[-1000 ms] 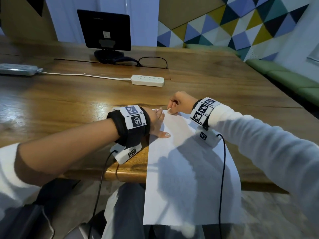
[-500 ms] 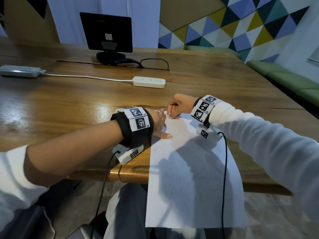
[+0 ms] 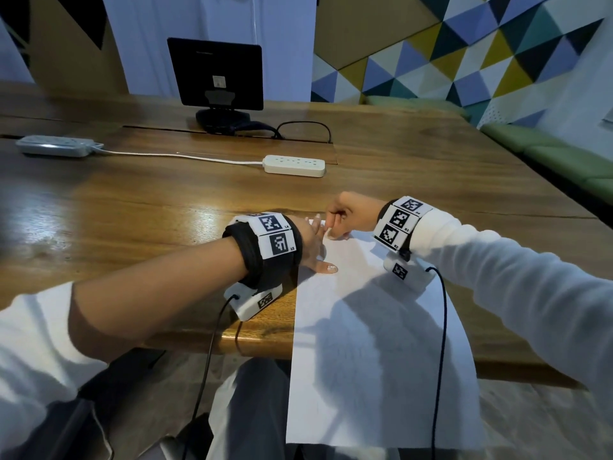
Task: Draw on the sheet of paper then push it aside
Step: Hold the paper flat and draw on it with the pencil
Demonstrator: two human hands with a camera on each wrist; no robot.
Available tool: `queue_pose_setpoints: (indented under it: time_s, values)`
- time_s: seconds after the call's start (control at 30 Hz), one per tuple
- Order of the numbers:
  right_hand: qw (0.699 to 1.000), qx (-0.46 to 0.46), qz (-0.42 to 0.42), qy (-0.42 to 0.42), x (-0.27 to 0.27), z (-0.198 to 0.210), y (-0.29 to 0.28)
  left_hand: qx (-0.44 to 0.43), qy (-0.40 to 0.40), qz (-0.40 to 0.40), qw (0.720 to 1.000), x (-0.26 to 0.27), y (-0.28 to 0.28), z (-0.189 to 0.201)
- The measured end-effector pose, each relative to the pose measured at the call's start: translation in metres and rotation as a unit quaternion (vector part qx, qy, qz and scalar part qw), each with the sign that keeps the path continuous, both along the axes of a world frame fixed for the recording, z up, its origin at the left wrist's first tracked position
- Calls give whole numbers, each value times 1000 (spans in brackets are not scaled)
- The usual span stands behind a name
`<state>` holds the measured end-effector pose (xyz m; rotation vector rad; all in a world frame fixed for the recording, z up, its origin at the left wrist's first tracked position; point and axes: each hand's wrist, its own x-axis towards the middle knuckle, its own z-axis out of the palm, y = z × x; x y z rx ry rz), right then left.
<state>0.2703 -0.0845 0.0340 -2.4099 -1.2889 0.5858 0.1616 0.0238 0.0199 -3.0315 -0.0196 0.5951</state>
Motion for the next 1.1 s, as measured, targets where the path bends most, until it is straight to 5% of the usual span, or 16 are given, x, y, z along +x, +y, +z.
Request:
queue_pose_setpoints:
  time_s: [0.1, 0.27, 0.4, 0.53, 0.7, 0.83, 1.0, 1.1]
  values:
    - [997, 19, -35, -59, 7, -1, 1, 19, 10, -19, 1000, -1, -2, -4]
    - [999, -30, 9, 21, 8, 8, -9, 92, 52, -8, 994, 3, -15, -5]
    - [993, 15, -52, -108, 11, 3, -8, 86, 47, -10, 995, 3, -11, -8]
    - [999, -42, 19, 14, 13, 10, -19, 114, 47, -17, 992, 4, -15, -2]
    - [995, 10, -19, -97, 10, 4, -12, 133, 56, -24, 989, 1, -20, 3]
    - [999, -32, 27, 0, 10, 10, -20, 127, 69, -23, 989, 0, -20, 4]
    - [997, 6, -18, -69, 10, 6, -17, 103, 68, -24, 992, 3, -15, -3]
    - [999, -30, 29, 25, 4, 10, -21, 101, 70, -22, 992, 4, -13, -4]
